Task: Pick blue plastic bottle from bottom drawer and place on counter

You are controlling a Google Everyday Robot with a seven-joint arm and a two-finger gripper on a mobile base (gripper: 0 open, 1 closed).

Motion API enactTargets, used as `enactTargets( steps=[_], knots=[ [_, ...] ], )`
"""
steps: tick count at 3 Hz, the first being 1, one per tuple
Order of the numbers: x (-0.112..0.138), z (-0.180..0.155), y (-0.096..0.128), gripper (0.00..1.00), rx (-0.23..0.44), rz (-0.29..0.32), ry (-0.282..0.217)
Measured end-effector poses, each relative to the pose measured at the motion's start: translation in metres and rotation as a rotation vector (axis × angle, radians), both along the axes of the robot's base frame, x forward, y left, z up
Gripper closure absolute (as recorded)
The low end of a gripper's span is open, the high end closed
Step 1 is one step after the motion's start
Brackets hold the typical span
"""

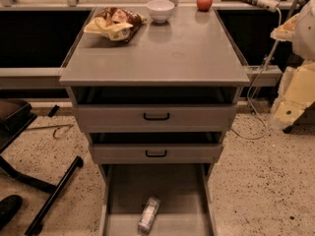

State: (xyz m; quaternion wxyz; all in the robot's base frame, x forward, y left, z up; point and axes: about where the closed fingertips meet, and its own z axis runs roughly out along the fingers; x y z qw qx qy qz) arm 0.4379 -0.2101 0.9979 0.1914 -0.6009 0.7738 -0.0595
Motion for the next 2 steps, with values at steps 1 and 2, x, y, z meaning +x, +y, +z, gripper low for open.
enactTargets(
  steps=[1,2],
  knots=[
    [0.000,0.000,0.000,0.00,0.000,0.000,0.000],
    [0.001,-0.021,0.002,0.00,0.000,0.007,0.008]
  ],
)
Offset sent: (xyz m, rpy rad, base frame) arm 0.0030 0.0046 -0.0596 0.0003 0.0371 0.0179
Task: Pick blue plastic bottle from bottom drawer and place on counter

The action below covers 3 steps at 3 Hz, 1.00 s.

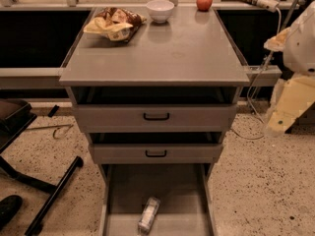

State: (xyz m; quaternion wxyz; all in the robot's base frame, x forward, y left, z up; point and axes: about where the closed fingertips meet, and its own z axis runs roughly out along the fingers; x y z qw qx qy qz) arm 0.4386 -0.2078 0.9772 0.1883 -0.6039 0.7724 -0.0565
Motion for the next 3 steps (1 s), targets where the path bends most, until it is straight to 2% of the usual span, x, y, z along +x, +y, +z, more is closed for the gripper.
enactTargets(
  steps=[1,2,3],
  knots=[
    [0.002,-0.043,0.016,0.00,-0.016,0.050,0.008],
    [0.002,-0.098,0.030,0.00,-0.022,0.069,0.025],
    [-0.002,-0.154,0.044,0.00,-0.032,0.101,0.080]
  ],
)
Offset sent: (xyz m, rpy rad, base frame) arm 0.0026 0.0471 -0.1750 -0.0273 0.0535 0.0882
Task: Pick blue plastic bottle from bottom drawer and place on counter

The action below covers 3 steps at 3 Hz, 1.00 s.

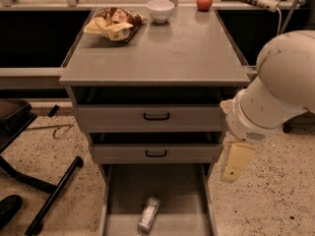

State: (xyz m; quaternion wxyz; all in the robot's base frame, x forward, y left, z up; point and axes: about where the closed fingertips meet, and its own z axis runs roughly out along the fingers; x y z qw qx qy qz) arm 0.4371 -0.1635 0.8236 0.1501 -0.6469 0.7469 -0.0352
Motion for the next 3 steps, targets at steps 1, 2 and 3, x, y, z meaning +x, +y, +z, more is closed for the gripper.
enactTargets(
  steps=[1,2,3],
  knots=[
    [0.000,0.000,0.000,0.00,0.000,0.000,0.000],
    [0.001,-0.006,-0.002,0.00,0.000,-0.014,-0.005],
    [0.007,-0.043,0.000,0.00,0.028,-0.024,0.009]
  ],
)
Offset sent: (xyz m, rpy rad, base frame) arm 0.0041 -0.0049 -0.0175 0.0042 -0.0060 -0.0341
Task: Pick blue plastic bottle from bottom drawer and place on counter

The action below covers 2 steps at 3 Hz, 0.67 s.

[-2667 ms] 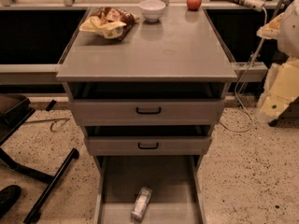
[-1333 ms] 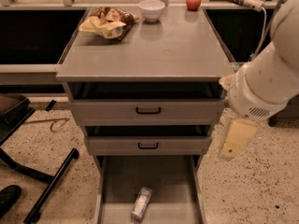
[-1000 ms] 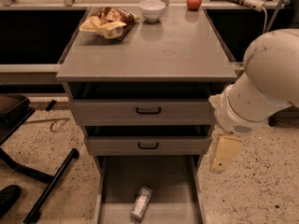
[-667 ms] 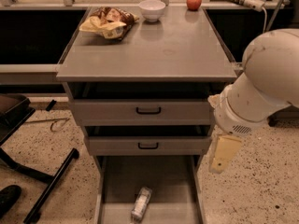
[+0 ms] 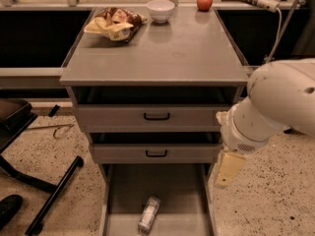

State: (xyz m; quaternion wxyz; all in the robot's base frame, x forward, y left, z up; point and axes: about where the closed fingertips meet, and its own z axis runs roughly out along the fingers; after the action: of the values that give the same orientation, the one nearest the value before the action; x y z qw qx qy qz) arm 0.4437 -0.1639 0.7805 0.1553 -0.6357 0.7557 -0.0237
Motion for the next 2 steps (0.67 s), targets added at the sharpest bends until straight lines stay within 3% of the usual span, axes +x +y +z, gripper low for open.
enactTargets(
  steps=[2],
  knots=[
    [0.031,-0.078,0.044,0.00,0.038,0.105,-0.025]
  ],
)
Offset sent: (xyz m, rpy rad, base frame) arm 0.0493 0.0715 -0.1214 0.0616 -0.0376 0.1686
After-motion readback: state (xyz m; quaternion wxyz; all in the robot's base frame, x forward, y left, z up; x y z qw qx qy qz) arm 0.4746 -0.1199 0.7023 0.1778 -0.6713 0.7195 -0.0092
